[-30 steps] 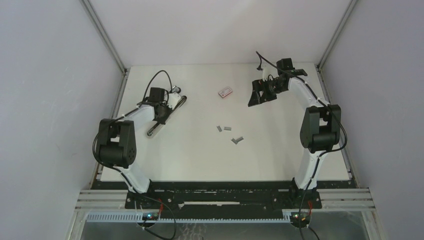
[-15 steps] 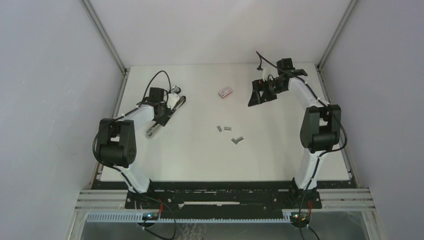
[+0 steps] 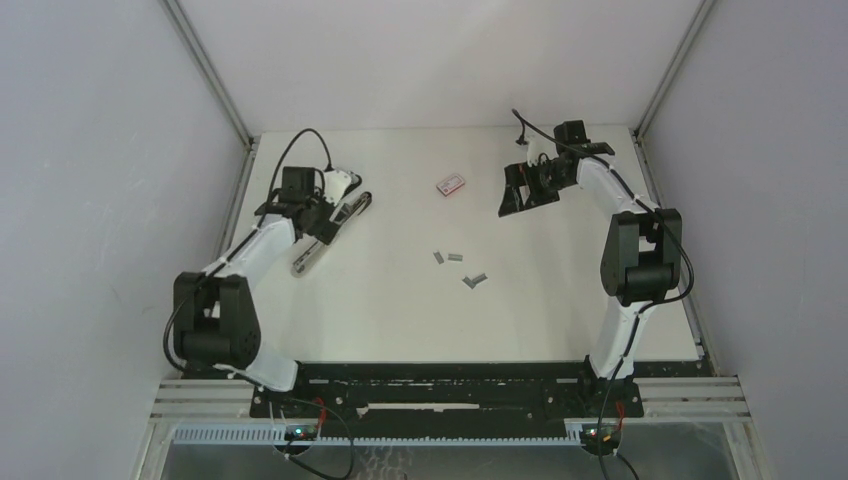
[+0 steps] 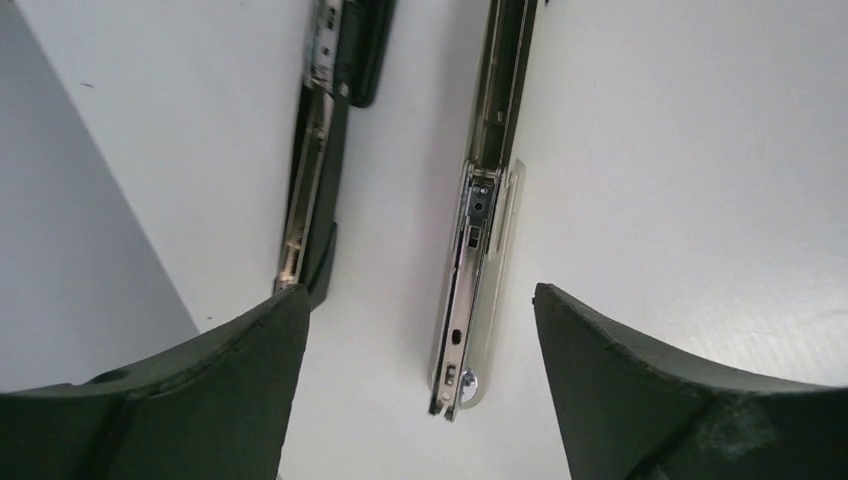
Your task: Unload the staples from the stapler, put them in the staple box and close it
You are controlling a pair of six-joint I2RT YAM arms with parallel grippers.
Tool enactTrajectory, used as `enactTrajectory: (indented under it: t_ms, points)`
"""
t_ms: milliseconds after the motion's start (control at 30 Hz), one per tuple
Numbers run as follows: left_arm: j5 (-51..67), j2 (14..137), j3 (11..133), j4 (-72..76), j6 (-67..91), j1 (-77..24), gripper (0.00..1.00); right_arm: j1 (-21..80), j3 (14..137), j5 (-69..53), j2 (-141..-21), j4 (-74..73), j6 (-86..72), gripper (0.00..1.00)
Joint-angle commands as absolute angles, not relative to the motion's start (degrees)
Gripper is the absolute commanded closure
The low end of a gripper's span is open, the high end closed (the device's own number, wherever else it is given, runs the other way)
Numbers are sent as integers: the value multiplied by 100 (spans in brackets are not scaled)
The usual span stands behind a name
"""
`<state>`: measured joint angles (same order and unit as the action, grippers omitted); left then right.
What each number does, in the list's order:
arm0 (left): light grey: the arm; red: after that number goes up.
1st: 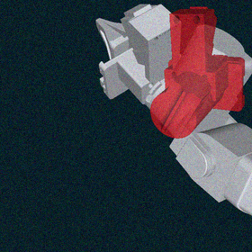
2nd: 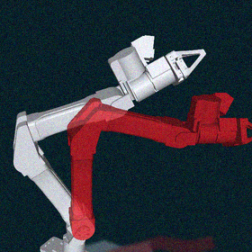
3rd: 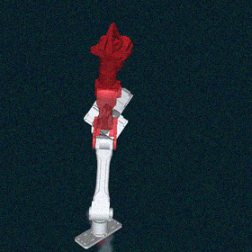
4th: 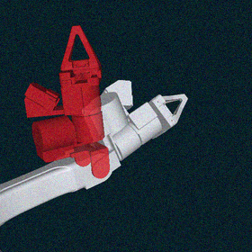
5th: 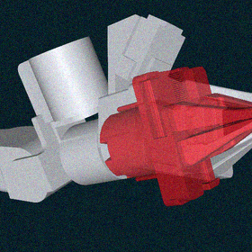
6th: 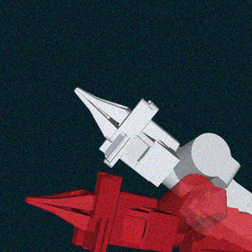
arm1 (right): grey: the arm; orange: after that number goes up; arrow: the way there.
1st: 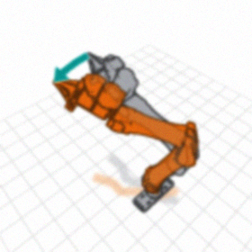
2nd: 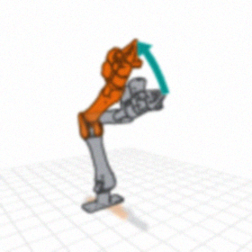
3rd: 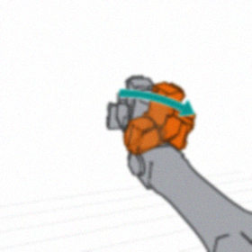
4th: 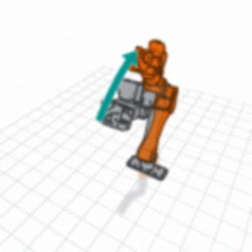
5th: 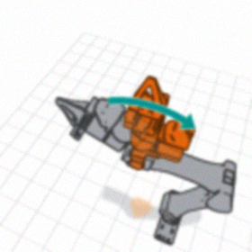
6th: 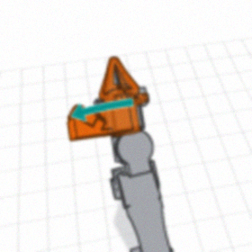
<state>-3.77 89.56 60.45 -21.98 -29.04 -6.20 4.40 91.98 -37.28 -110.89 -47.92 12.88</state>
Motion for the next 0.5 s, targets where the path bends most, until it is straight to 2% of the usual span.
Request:
enactTrajectory:
  t_ms: [0,133,467]
  points:
    - [9,8050,6369,-2321,-2669,-584,10,396,9154,-3385,-10731,-4468,1147,0]
    - [124,7476,6123,-2359,-2592,-590,0,398,9109,-3015,-10736,-4352,1070,0]
    - [427,6214,5257,-2901,-2449,-586,0,261,9079,-2252,-10797,-3932,707,0]
